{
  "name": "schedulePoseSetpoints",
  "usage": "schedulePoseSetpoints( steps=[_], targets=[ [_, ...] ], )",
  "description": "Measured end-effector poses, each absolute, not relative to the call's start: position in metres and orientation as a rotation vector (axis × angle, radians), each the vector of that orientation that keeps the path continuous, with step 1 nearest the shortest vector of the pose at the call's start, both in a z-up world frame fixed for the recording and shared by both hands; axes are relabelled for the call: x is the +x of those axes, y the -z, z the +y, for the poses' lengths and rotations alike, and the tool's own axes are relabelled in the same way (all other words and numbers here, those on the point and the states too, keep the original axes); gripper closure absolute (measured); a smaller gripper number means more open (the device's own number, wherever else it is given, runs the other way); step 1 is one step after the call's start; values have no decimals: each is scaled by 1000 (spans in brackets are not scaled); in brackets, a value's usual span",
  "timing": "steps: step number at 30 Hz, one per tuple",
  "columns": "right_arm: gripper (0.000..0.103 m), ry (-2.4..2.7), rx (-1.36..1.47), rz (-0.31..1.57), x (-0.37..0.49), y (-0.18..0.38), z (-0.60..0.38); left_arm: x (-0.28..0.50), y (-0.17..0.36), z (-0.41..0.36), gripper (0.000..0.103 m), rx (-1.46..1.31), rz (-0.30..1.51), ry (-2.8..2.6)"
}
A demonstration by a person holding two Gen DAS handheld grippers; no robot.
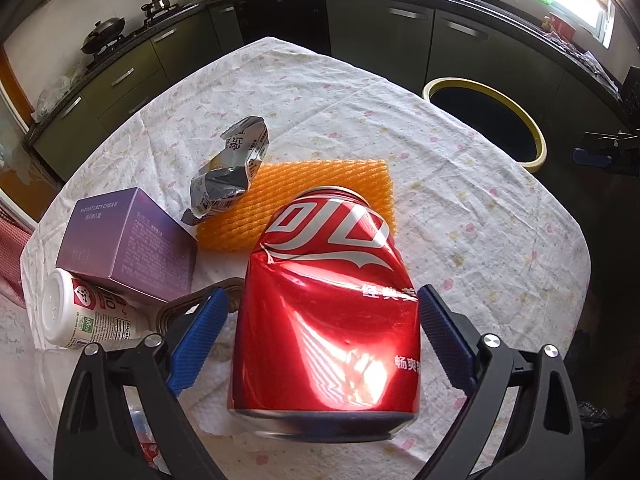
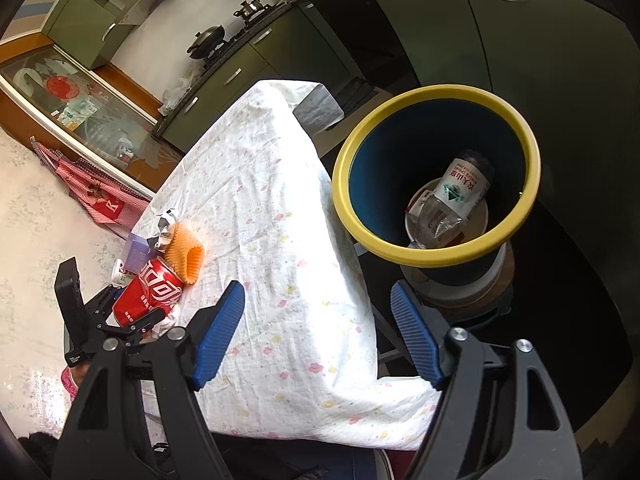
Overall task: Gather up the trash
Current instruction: 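Grasp the crushed red Coca-Cola can with the left tool, then carry the red can over the bin and open the left tool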
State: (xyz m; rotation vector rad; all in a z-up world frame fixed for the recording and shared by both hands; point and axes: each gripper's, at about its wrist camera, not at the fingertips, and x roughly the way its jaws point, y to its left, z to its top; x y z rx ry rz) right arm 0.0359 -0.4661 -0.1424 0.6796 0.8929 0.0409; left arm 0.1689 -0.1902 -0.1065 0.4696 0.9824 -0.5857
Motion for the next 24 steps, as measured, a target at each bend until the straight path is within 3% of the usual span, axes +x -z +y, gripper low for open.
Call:
schedulePoseSetpoints(
  steps=[5, 24],
  targets=[
    [31, -48, 686, 904, 38, 147, -466, 172, 106, -187, 27, 435, 987, 601],
    [31, -42, 704, 908, 32, 160, -467, 153, 62, -187, 27, 396, 897, 648]
  ],
)
